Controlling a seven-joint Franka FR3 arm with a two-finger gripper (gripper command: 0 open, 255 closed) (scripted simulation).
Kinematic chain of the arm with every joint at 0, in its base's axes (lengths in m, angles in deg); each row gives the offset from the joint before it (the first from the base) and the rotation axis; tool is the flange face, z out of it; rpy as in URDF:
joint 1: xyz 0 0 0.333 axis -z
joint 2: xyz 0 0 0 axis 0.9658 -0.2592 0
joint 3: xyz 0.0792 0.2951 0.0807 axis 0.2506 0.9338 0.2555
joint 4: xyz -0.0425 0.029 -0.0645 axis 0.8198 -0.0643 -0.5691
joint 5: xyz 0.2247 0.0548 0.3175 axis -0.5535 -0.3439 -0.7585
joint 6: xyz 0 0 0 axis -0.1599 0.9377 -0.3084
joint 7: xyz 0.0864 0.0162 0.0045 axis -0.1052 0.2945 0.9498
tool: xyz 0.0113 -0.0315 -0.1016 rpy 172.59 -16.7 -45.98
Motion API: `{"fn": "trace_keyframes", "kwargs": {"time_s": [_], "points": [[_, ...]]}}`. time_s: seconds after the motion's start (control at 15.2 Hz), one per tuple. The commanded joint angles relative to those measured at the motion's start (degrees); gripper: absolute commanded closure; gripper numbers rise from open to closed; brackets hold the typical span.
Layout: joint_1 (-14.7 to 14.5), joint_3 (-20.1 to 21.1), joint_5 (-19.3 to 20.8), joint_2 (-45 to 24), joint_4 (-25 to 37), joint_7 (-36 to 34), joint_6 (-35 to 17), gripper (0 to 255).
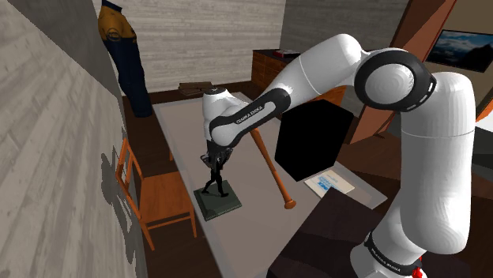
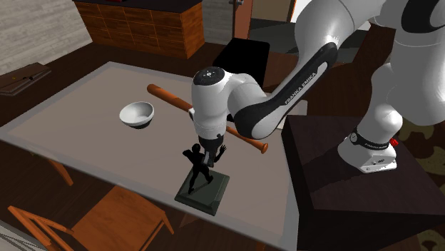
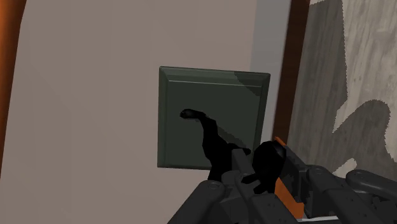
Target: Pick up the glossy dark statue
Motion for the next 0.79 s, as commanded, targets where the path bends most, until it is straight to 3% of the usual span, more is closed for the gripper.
{"fn": "trace_keyframes", "kwargs": {"time_s": [0.0,0.73], "points": [[0.0,0.0,0.0,0.0,0.0,0.0,0.0,255],[0.4,0.5,-1.1,3.4,1.6,0.9,5.0,255]]}}
